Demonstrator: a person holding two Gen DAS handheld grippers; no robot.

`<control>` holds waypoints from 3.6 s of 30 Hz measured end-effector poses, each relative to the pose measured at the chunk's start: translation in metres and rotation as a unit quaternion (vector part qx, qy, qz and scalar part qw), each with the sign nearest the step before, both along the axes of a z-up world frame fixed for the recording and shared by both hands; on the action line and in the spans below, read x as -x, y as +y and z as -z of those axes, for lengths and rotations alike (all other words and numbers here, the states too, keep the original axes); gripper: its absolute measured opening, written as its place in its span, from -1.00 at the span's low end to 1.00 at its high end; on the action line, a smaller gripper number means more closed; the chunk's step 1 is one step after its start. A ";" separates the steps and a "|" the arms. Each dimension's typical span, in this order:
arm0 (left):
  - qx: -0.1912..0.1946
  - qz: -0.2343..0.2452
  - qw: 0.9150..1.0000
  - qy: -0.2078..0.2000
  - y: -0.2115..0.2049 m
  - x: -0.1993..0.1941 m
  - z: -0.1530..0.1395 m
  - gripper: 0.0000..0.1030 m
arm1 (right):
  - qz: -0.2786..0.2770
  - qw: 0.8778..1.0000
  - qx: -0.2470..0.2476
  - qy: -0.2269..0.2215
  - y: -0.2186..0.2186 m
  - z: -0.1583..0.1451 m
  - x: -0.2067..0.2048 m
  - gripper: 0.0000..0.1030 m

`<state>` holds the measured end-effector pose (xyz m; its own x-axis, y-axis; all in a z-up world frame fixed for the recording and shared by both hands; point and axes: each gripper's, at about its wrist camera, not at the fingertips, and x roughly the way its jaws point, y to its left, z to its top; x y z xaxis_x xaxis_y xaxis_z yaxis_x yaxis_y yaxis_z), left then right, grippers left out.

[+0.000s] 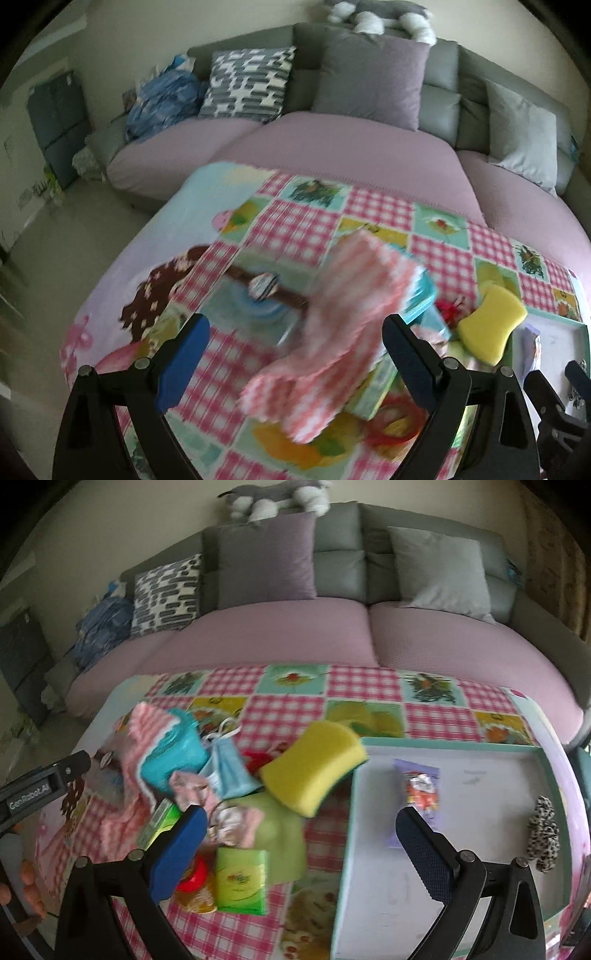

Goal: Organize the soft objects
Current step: 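Move both tools back toward the pile of items, then grasp the pink striped towel with the left tool while the right tool grasps the green tissue pack, then lift and carry the towel with the left tool while the right tool carries the tissue pack to the tray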

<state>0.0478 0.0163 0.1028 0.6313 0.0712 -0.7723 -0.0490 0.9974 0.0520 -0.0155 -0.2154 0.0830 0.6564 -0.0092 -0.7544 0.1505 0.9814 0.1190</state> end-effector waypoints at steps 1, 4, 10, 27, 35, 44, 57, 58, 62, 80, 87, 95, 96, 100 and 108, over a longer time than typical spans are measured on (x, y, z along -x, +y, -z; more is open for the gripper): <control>0.004 -0.009 1.000 0.007 0.009 0.001 0.003 0.84 | -0.004 1.000 0.000 0.002 0.004 0.001 -0.001 1.00; 0.018 -0.016 0.999 0.021 0.024 0.003 0.013 0.84 | -0.019 1.000 -0.006 0.011 0.017 0.008 -0.004 1.00; 0.053 -0.006 0.997 0.056 0.034 0.000 0.037 0.84 | -0.041 0.998 -0.009 0.039 0.035 0.027 -0.009 1.00; 0.067 0.014 0.988 0.137 0.021 -0.024 0.093 0.83 | -0.033 0.993 -0.031 0.106 0.032 0.072 -0.016 0.96; 0.058 0.004 0.985 0.160 0.025 -0.033 0.114 0.82 | -0.050 0.991 -0.026 0.125 0.037 0.083 -0.015 0.77; 0.066 0.015 0.984 0.165 0.027 -0.037 0.122 -0.02 | -0.056 0.988 -0.026 0.139 0.041 0.091 -0.011 0.39; 0.083 0.040 0.985 0.149 0.014 -0.033 0.114 -0.71 | -0.076 0.985 -0.028 0.150 0.050 0.101 -0.008 -0.03; 0.084 0.040 0.985 0.147 0.014 -0.033 0.113 -0.72 | -0.077 0.985 -0.027 0.150 0.051 0.101 -0.007 -0.03; 0.091 0.042 0.985 0.138 0.018 -0.029 0.103 -0.76 | -0.079 0.985 -0.029 0.148 0.051 0.098 -0.007 -0.03; 0.125 0.062 0.990 0.000 0.029 -0.005 0.039 -0.79 | -0.060 0.992 -0.022 0.110 0.033 0.062 -0.005 -0.03; 0.134 0.076 0.986 -0.057 0.026 0.006 0.013 -0.79 | -0.052 0.993 -0.023 0.099 0.030 0.058 -0.003 -0.03; 0.146 0.108 0.977 -0.111 0.017 0.020 -0.009 -0.79 | -0.032 0.996 -0.032 0.081 0.016 0.050 -0.001 -0.03; 0.145 0.113 0.976 -0.120 0.015 0.023 -0.012 -0.79 | -0.028 0.996 -0.031 0.079 0.014 0.049 -0.001 -0.03; 0.142 0.133 0.969 -0.154 0.005 0.033 -0.025 -0.79 | -0.013 0.997 -0.034 0.072 0.005 0.045 0.002 -0.03; 0.139 0.175 0.950 -0.217 -0.017 0.058 -0.048 -0.79 | 0.023 0.998 -0.033 0.057 -0.019 0.035 0.013 -0.03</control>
